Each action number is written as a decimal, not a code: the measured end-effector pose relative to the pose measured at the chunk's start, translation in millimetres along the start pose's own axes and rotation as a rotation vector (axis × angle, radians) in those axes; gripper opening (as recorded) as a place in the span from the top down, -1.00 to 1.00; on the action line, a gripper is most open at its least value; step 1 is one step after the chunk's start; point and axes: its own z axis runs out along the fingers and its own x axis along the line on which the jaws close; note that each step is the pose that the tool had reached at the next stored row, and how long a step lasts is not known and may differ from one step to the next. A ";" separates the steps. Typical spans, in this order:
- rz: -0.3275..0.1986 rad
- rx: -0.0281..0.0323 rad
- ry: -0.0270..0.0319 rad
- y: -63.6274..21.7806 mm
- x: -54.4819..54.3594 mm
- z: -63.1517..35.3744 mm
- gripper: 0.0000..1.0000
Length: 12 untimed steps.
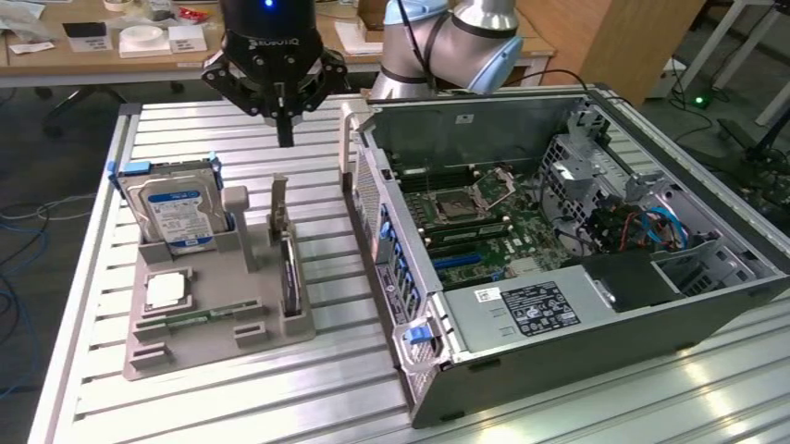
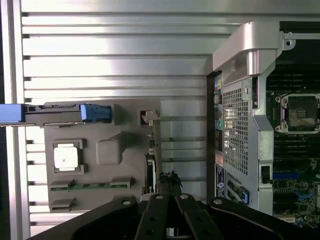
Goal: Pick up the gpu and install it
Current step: 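Reach for the gpu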
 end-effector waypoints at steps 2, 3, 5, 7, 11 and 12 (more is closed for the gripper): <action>-0.001 -0.0001 0.0000 -0.6 3.8 -0.1 0.79; -0.001 -0.0001 0.0000 -0.8 5.4 -0.1 0.79; -0.002 -0.0001 0.0001 -1.2 8.4 -0.2 0.79; -0.002 -0.0001 0.0001 -1.6 11.7 -0.3 0.79; -0.003 -0.0001 0.0001 -2.1 17.3 -0.4 0.79; -0.003 -0.0001 0.0001 -2.2 18.0 -0.4 0.79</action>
